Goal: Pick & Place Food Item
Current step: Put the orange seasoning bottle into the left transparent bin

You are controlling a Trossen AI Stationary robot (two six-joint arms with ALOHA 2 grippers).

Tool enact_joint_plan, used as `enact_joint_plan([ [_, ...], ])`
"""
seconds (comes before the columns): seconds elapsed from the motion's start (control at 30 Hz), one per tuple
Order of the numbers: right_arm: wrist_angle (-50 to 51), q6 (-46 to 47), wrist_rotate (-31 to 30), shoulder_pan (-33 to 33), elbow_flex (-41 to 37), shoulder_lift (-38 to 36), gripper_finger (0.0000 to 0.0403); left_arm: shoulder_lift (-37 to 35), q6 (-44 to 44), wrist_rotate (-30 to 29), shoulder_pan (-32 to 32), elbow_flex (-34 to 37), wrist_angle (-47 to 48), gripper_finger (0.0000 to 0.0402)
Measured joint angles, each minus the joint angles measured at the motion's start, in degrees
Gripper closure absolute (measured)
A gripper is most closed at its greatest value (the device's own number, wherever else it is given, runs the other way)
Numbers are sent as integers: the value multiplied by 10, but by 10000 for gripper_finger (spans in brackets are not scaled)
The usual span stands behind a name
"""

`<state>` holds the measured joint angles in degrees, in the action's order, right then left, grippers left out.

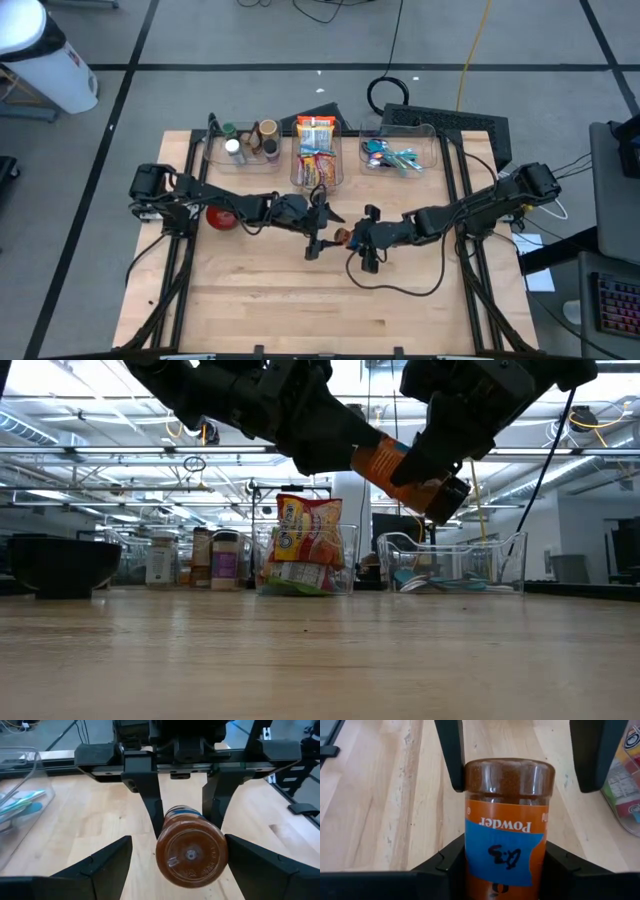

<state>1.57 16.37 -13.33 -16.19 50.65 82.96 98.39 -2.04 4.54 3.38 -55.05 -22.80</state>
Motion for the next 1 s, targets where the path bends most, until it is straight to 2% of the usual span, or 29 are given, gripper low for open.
enact_joint_plan([
  [0.2, -1, -2, 0, 0, 0, 0, 241, 0, 2, 2, 0, 0, 1, 100],
  [0.53, 0, -5, -4, 0, 0, 0, 241, 0, 2, 7, 0, 0, 2, 204],
  [0.73, 3, -12, -6, 0, 0, 0, 235, 0, -16, 5, 1, 0, 1, 205],
  [1.0, 25, -23, -6, 0, 0, -20, 190, -1, -37, 4, 1, 0, -7, 205],
])
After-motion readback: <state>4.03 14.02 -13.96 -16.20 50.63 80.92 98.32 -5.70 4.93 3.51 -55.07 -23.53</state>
